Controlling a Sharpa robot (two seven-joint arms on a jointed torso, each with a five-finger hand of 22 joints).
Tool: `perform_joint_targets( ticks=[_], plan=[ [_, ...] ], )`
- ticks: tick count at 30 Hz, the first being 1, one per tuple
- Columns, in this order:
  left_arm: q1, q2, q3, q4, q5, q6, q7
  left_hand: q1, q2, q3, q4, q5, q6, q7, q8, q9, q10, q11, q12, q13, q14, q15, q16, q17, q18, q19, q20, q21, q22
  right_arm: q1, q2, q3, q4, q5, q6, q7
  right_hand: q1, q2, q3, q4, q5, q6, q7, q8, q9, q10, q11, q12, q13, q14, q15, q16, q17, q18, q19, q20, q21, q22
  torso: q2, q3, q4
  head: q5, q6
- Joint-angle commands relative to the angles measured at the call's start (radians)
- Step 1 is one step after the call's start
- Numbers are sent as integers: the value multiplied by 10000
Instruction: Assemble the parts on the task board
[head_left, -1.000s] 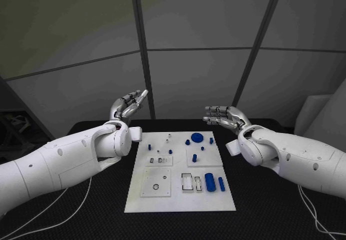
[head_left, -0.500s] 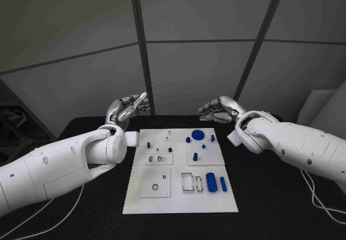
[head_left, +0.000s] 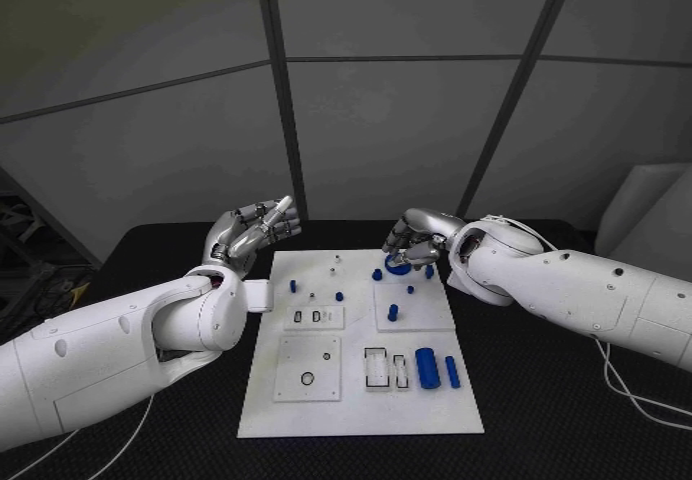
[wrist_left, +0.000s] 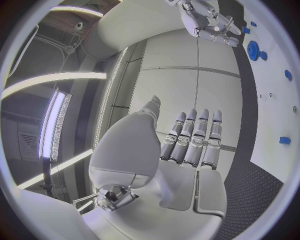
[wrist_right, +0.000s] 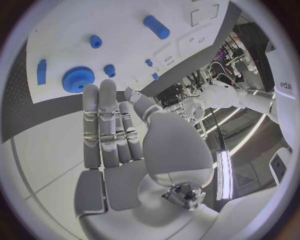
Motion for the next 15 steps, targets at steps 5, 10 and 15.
perform_joint_targets(
  ticks=[5,10,15],
  plan=[
    [18,-67,24,307,-65,228,210,-9,109,-7,-110,27,57,600,30,6,75,10,-24,-14,11,-1,-69,9,317,81,-11,52,-21,77,196,12,29,-1678,549,-735,-95,-209,236,232,-49,-87,44,-76,-9,-461,72,-57,8,389,84,3487,3353,-568,1335,74,2459,3369,306,-43,94,-78,45],
    [19,-107,28,405,-65,250,178,-8,109,-8,-113,27,56,600,29,5,75,10,-25,-14,6,-1,-71,8,317,82,-11,52,-21,91,288,13,63,-1903,672,-852,-27,-295,295,355,-58,-174,90,-68,-10,-543,114,-49,13,295,121,4786,4679,-700,1588,145,3085,4227,347,-52,104,-94,46],
    [20,-150,33,465,-65,261,139,-15,109,-18,-134,20,37,606,17,-1,71,13,-39,-17,-33,3,-98,2,317,89,-10,56,-25,100,415,12,-10,-2048,835,-944,33,-328,328,398,-55,-243,93,-82,-17,-576,134,-57,10,214,140,5079,4911,-714,1590,169,3216,4379,371,-52,111,-98,20]
  ],
)
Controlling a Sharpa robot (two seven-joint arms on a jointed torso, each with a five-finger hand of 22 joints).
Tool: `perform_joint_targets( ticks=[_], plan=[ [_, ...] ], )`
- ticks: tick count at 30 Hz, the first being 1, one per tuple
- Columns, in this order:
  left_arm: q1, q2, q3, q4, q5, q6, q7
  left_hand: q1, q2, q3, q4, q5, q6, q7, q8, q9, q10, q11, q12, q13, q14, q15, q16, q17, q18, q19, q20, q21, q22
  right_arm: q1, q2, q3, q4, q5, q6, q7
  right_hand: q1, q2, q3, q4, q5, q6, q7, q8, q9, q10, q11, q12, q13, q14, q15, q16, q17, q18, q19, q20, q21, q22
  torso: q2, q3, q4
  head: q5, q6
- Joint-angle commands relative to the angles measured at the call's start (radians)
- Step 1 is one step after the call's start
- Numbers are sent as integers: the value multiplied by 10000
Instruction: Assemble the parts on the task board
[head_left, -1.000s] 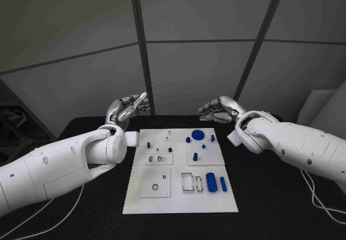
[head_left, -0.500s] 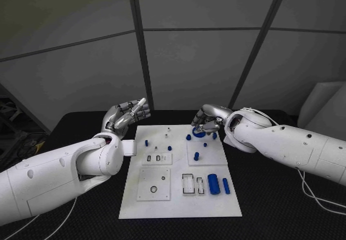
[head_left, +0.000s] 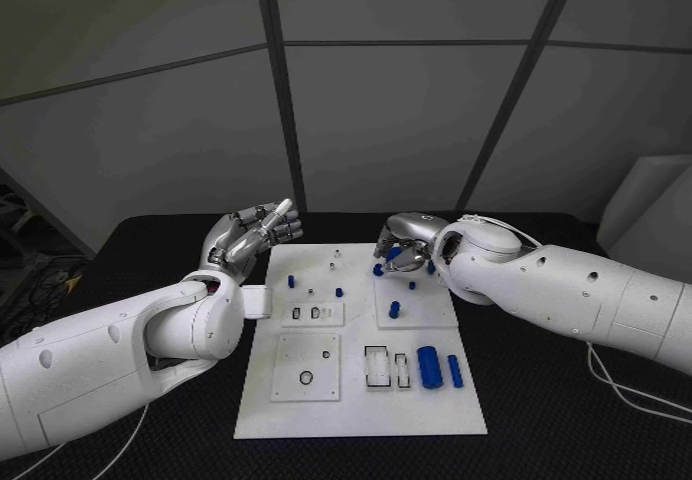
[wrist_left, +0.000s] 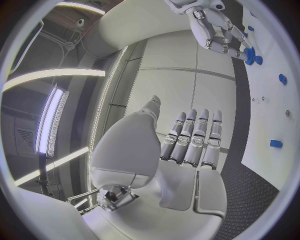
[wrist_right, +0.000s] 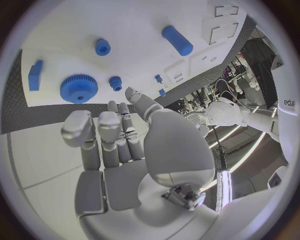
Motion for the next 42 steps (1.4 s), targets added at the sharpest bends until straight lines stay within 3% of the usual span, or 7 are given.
perform_joint_targets(
  ticks=[1,15,30,42],
  plan=[
    [21,-29,18,64,-67,171,123,-16,110,9,-52,21,38,606,17,0,72,13,-39,-13,-33,3,-61,3,317,90,-10,56,-17,35,61,9,-45,-515,342,-262,40,-120,2,68,-53,-98,-2,-55,-18,-102,8,-59,10,175,65,103,74,-86,24,10,79,64,47,-4,23,2,-21],
    [29,-138,37,267,-67,212,39,-43,106,-14,-71,4,7,612,-3,-10,67,19,-59,-15,-59,7,-92,-1,315,99,-9,61,-23,44,365,8,-354,-729,755,-426,98,-85,73,131,-49,-162,-2,-51,-20,-115,14,-53,11,157,79,496,474,-127,102,29,284,352,149,-17,31,10,-71],
    [42,-224,82,347,-120,226,-27,-65,106,-35,-94,1,-36,621,-27,-22,54,27,-83,-17,-137,14,-132,-9,311,106,-8,64,-30,48,471,7,-489,-755,703,-399,-57,75,170,432,-61,-141,13,-37,-8,-6,18,-39,15,73,95,701,578,-132,73,52,383,447,260,-24,75,-11,-79],
    [52,-237,94,354,-131,261,-95,-79,107,-51,-120,3,-83,630,-51,-35,41,35,-106,-19,-199,23,-169,-15,304,107,-6,64,-39,53,496,7,-560,-752,627,-264,210,324,687,521,-50,41,-119,1,33,756,-170,86,62,56,-39,1045,872,-197,220,-46,677,899,307,-29,72,2,-117]
  ],
)
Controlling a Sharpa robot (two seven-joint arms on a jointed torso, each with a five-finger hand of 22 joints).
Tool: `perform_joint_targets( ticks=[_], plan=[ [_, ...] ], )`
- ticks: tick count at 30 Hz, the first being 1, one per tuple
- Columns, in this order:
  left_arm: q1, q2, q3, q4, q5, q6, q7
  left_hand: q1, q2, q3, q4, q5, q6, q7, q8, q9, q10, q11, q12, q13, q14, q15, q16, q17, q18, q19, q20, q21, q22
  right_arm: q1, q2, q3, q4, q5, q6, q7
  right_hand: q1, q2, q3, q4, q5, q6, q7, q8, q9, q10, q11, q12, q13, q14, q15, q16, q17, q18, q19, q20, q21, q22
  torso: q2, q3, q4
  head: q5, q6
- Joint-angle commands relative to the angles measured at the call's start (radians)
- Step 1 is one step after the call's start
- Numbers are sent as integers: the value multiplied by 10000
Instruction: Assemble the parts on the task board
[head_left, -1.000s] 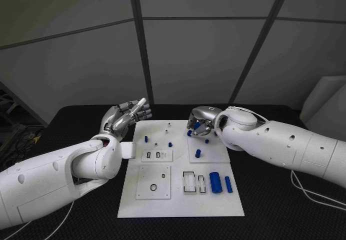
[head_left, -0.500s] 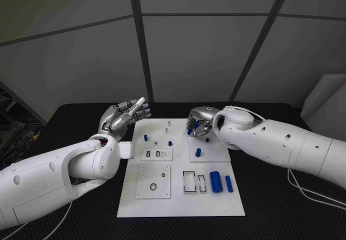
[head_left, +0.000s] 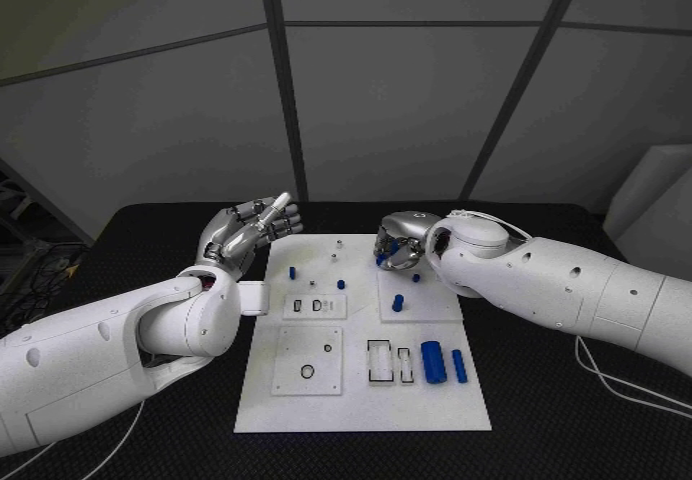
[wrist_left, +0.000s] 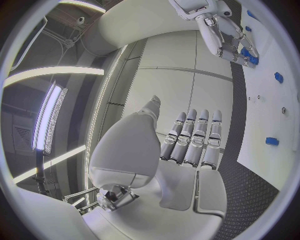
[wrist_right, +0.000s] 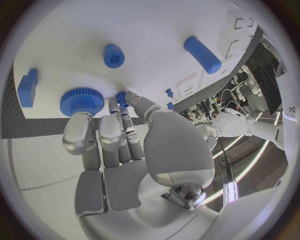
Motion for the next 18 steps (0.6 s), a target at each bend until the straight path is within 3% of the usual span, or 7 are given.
perform_joint_targets(
  ticks=[1,7,14,18],
  plan=[
    [22,-6,17,32,-116,152,-10,-38,67,4,-65,3,-82,629,-51,-20,42,34,-66,-17,-110,6,-54,-13,303,73,29,65,-18,22,-2,7,6,-65,-58,134,94,77,147,-17,-48,67,-71,0,15,210,-60,59,16,69,-64,80,48,-209,87,-48,94,134,17,-1,3,1,-21],
    [24,-22,18,38,-128,166,-41,-38,67,4,-67,4,-84,630,-53,-21,41,34,-68,-17,-114,6,-56,-13,303,73,29,65,-18,21,-73,8,93,-75,-489,254,311,150,352,-116,-45,292,-143,66,67,611,-161,119,63,71,-155,204,172,-269,232,-129,298,482,27,-11,1,-1,-14],
    [28,-50,20,26,-131,178,-57,-38,75,-3,-99,11,-105,637,-72,-30,28,42,-89,-17,-201,13,-91,-20,296,72,29,64,-26,25,-145,11,327,54,-1481,627,373,110,394,-174,-20,435,-183,90,105,822,-217,122,90,77,-202,291,259,-297,292,-185,401,644,43,-18,5,18,72],
    [33,-54,21,13,-132,189,-70,-40,80,-7,-112,13,-106,639,-79,-33,23,45,-99,-17,-254,15,-109,-24,293,72,28,64,-30,55,55,12,177,137,-1930,767,360,91,389,-172,-18,476,-193,98,116,842,-222,104,90,80,-209,314,281,-303,304,-193,422,677,59,-22,16,21,112]
  ],
)
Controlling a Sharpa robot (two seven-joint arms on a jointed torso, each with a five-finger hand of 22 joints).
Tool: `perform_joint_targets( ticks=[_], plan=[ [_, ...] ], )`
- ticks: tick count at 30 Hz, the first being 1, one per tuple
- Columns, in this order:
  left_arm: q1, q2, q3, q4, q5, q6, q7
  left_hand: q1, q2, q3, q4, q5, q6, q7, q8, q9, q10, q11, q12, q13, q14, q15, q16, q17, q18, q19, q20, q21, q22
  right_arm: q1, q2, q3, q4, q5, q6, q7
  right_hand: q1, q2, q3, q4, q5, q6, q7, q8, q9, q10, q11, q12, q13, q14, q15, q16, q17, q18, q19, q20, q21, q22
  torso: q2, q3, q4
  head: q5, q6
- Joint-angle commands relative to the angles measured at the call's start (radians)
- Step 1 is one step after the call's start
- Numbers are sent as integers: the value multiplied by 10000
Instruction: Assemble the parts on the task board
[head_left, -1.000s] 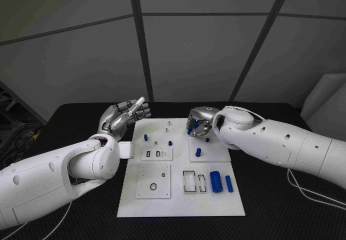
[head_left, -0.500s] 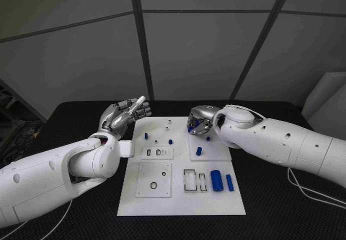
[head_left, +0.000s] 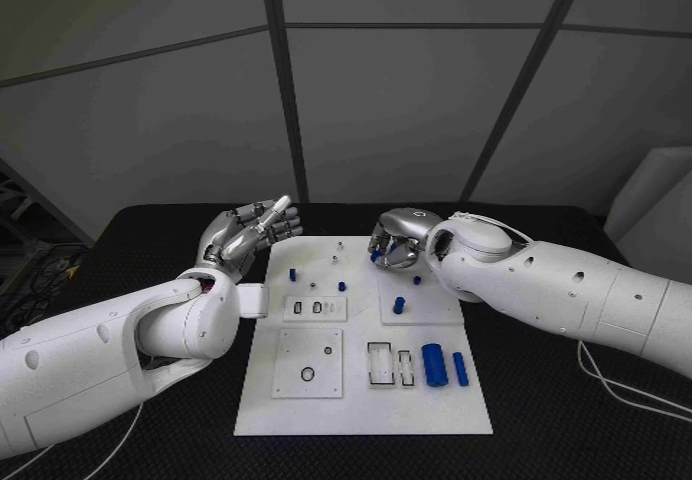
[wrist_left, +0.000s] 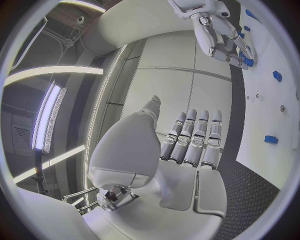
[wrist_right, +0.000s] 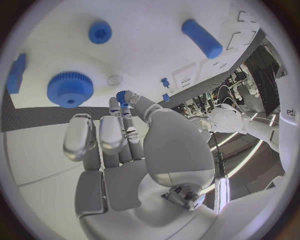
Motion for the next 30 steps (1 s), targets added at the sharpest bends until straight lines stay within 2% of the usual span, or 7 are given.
perform_joint_targets(
  ticks=[1,5,15,19,27,30],
  plan=[
    [24,-6,15,9,-110,149,11,-40,80,-8,-57,13,-69,675,-39,-12,23,45,-57,-9,-93,-1,-53,-13,290,73,28,64,-12,57,162,12,-117,113,-976,405,98,-37,31,4,43,95,-10,45,14,131,-41,5,-4,80,-63,52,22,-143,62,-26,56,21,22,-4,13,4,31],
    [29,10,16,-4,-110,157,3,-41,85,-10,-69,15,-69,677,-45,-14,19,47,-65,-9,-123,0,-66,-16,288,73,28,64,-16,108,537,13,-566,142,-1263,478,79,-58,31,10,45,125,-12,44,23,102,-34,-43,-17,80,-63,70,34,-143,56,-31,62,23,34,-11,31,-6,55],
    [42,77,17,-41,-110,189,-21,-40,90,-12,-81,17,-68,679,-50,-16,15,49,-73,-9,-153,2,-79,-18,286,72,27,64,-19,185,1463,14,-1617,142,-1497,674,48,-91,44,22,45,124,0,10,26,18,-10,-140,-47,72,-49,84,23,-138,27,-29,58,-3,58,-14,30,5,78],
    [65,104,18,-49,-110,195,-31,-39,94,-13,-89,18,-67,680,-53,-17,13,50,-78,-9,-172,3,-87,-19,285,71,27,64,-21,199,1729,14,-1876,138,-1470,714,33,-101,43,29,37,118,6,0,26,6,-3,-154,-52,69,-45,86,19,-136,18,-26,54,-14,75,-21,37,13,87],
    [153,129,18,-47,-111,164,-4,-39,94,-13,-89,18,-67,680,-53,-17,13,50,-78,-9,-172,3,-87,-19,285,71,27,64,-21,213,2145,13,-2328,60,-1134,635,-31,-141,27,64,0,100,17,-29,24,-27,13,-181,-64,65,-31,103,26,-135,3,-16,55,-22,81,-8,5,76,68],
    [170,129,19,-47,-111,156,3,-39,94,-13,-89,18,-67,680,-53,-17,13,50,-78,-9,-172,3,-87,-19,285,71,27,64,-21,214,2226,13,-2422,35,-1045,606,-45,-148,25,73,-8,98,18,-34,24,-37,16,-186,-67,63,-28,103,23,-133,-4,-13,52,-30,82,-11,25,63,49]
  ],
)
